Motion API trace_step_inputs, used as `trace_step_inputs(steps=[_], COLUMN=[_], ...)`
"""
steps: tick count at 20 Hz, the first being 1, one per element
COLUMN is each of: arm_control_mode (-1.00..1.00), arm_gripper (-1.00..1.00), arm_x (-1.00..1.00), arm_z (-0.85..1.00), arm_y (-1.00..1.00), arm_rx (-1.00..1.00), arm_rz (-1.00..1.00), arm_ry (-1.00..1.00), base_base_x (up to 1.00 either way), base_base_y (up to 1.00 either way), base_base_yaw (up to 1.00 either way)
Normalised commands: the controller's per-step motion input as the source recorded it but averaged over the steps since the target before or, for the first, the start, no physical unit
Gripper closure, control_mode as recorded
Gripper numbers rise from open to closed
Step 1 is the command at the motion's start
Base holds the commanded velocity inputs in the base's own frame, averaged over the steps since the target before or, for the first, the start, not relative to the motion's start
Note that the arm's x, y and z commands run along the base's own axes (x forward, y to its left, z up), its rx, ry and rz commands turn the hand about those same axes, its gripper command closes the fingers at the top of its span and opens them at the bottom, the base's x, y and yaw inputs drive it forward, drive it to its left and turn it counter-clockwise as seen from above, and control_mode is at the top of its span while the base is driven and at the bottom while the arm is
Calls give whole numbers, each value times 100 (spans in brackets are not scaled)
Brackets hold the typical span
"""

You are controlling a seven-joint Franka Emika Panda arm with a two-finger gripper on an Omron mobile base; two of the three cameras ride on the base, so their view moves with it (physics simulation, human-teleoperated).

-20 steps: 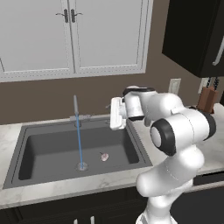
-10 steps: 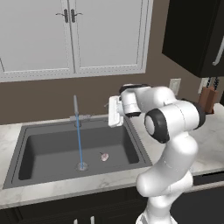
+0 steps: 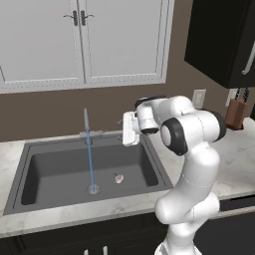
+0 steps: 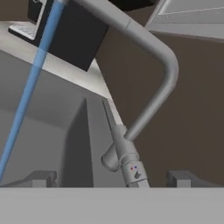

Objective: Turn on the sink faucet. Then move the garlic from the counter to the sink. Turn off the sink. Move the vegetable from the sink to the pot next to the stove. Finally move the pot to the rear right burner.

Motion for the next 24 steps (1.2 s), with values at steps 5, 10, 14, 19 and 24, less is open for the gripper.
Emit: trace_step_inputs(steps=[5, 10, 14, 19, 24], arm_control_mode=[-100, -100, -100, -100, -100], arm_gripper=[-100, -100, -100, -100, -100], arm_x=[30, 29, 24, 17, 16], arm_z=[-2, -9, -14, -25, -25], arm_y=[17, 19, 18, 13, 11], arm_rx=[-1, 0, 0, 0, 0], arm_rz=[0, 0, 0, 0, 0], arm_ry=[7, 7, 4, 1, 0], base_base_x=[0, 0, 0, 0, 0], base_base_y=[0, 0, 0, 0, 0], base_base_yaw=[0, 0, 0, 0, 0])
